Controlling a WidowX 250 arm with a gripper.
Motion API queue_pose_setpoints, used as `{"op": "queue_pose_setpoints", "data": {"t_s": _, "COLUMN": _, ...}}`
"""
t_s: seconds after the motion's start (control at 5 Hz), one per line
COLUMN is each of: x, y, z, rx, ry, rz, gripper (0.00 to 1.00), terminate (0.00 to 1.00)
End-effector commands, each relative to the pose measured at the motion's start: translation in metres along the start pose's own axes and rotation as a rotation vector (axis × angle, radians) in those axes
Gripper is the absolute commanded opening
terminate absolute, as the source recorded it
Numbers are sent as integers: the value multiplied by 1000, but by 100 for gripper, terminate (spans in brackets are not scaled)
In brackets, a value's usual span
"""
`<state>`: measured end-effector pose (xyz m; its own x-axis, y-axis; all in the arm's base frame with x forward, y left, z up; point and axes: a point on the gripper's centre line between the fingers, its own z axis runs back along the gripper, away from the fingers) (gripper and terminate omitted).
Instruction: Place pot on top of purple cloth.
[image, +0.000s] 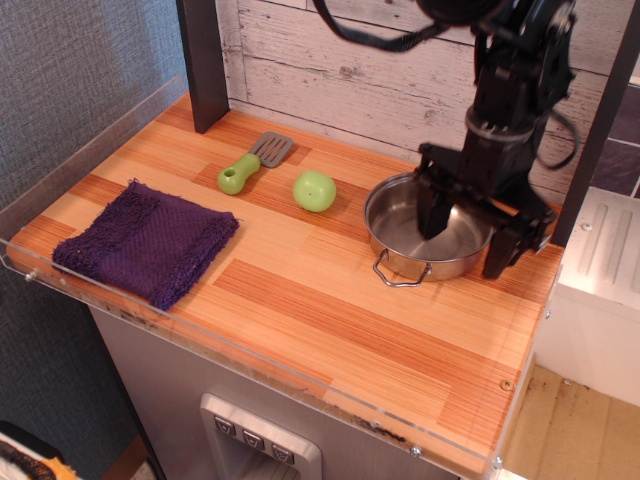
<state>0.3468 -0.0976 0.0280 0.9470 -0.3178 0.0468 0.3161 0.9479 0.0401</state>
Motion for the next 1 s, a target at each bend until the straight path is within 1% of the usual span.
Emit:
{"op": "queue_pose_setpoints", "data": {"t_s": 0.0, "x": -3, "y": 3, "z": -9, "rx": 14, "ry": -10, "rz": -4, "gripper": 100, "terminate": 0}}
{"op": "queue_pose_setpoints", "data": {"t_s": 0.2, "x": -4, "y": -2, "z": -6, "rx": 4, "ry": -36, "rz": -18, "gripper": 0, "terminate": 0}}
{"op": "queue_pose_setpoints", "data": {"t_s": 0.4, "x": -1, "y": -6, "z": 11, "rx": -18, "ry": -79, "rz": -32, "gripper": 0, "terminate": 0}}
{"op": "queue_pose_setpoints", "data": {"t_s": 0.6, "x": 4, "y": -9, "z": 30, "rx": -59, "ry": -130, "rz": -49, "gripper": 0, "terminate": 0}}
{"op": "queue_pose_setpoints", "data": {"t_s": 0.8, "x": 1, "y": -2, "z": 69, "rx": -87, "ry": -207, "rz": -48, "gripper": 0, "terminate": 0}}
